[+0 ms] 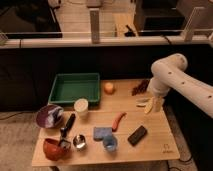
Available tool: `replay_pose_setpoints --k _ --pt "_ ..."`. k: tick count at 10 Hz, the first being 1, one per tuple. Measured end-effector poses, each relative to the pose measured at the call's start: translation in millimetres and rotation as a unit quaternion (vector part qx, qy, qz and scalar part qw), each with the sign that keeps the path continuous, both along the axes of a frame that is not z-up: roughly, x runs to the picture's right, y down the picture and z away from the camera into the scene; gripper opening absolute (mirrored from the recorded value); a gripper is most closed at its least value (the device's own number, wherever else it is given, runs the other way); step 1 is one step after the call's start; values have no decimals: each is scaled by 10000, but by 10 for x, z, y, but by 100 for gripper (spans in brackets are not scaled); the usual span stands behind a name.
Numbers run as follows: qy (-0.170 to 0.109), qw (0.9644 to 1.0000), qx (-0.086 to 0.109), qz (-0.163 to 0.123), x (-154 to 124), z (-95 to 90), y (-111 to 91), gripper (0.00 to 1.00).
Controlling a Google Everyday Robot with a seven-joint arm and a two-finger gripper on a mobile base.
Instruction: Place banana in tray
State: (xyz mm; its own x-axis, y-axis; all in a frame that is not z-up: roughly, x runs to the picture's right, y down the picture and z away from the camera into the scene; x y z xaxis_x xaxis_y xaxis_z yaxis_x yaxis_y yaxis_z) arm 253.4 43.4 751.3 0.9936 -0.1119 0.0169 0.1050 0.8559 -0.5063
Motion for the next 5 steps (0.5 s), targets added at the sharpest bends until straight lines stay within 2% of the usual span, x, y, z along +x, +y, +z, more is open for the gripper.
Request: replay_pose_setpoints --k 5 --pt "-31 9996 49 -283 -24 152 -120 80"
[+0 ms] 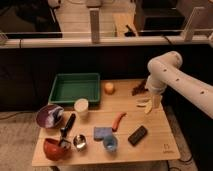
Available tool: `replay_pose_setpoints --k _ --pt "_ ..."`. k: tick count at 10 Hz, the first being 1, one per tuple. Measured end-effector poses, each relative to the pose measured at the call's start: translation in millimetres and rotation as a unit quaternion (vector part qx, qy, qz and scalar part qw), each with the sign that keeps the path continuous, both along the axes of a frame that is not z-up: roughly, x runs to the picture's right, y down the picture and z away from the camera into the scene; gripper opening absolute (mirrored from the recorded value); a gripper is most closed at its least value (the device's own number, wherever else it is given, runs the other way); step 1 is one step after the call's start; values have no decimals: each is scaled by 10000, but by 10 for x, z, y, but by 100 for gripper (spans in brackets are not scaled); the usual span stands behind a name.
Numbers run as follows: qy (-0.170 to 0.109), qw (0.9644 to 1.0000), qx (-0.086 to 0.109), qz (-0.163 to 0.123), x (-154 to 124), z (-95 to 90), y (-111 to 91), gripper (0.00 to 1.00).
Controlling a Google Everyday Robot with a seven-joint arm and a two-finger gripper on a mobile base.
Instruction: Place banana in tray
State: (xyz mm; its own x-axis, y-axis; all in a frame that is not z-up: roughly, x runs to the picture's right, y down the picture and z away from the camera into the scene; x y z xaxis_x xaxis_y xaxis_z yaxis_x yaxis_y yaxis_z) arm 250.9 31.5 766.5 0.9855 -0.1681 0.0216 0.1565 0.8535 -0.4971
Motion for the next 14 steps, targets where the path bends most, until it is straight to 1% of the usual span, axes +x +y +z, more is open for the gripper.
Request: replay_pose_setpoints --k 2,3,5,8,10,14 --pt "-9 9999 32 -140 -41 109 -105 80" --pt "36 9999 27 -153 -40 111 -139 80" --pt "128 9998 5 -166 -25 100 -154 80" --pt "141 9996 -16 -238 56 247 -205 80" --pt "213 9994 -31 -276 100 258 -217 80" --pt "294 9990 -43 -335 246 348 -236 80"
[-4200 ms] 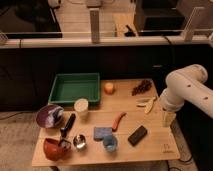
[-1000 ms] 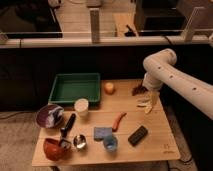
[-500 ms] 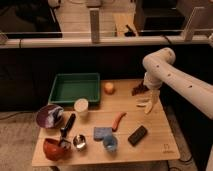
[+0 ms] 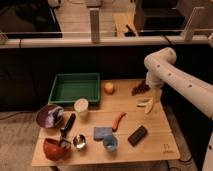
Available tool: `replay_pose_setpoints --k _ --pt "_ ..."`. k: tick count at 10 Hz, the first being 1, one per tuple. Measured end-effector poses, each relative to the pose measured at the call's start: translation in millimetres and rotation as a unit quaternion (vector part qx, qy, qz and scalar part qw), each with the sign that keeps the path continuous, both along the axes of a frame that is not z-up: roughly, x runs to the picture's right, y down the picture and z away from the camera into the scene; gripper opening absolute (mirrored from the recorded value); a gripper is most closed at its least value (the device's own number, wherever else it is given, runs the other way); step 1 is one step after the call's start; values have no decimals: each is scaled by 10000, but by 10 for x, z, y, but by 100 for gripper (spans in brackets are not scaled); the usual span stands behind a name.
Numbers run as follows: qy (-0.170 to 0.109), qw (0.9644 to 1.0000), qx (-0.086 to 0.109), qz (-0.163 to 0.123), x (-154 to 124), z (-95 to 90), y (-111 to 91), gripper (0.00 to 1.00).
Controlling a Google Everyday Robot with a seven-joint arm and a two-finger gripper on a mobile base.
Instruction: Place banana in tray
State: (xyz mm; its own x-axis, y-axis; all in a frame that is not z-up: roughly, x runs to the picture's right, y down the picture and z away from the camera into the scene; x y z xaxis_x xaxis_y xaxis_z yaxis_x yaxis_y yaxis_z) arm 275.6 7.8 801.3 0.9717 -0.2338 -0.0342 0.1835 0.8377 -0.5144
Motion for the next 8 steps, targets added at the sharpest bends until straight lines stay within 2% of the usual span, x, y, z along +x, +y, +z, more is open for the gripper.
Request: replay_pose_setpoints --k 8 --pt "91 10000 -13 -14 170 121 6 80"
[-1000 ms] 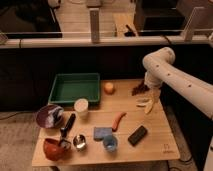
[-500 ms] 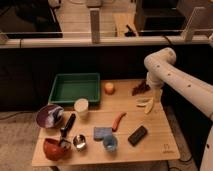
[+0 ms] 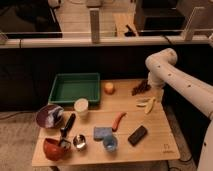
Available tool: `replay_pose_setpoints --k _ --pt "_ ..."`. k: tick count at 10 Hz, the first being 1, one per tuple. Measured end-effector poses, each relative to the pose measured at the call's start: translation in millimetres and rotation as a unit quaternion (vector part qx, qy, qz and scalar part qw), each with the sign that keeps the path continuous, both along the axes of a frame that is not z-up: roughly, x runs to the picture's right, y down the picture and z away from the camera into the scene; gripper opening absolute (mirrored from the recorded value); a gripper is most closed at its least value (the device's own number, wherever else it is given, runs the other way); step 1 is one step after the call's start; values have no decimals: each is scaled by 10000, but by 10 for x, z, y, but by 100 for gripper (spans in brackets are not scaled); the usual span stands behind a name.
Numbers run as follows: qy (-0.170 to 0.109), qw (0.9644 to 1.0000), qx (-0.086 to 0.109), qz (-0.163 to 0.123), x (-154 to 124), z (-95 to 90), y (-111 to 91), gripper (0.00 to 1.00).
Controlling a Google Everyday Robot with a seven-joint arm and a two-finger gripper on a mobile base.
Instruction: Place banana in tray
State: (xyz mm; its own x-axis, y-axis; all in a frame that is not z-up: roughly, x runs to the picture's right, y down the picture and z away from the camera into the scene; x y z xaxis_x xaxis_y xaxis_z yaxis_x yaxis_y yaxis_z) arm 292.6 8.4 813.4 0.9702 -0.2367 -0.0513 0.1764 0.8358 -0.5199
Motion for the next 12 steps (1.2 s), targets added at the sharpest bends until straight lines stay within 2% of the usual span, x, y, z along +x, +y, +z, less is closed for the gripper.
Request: replay_pose_setpoints --k 12 --pt "-91 9999 -98 81 241 173 130 80"
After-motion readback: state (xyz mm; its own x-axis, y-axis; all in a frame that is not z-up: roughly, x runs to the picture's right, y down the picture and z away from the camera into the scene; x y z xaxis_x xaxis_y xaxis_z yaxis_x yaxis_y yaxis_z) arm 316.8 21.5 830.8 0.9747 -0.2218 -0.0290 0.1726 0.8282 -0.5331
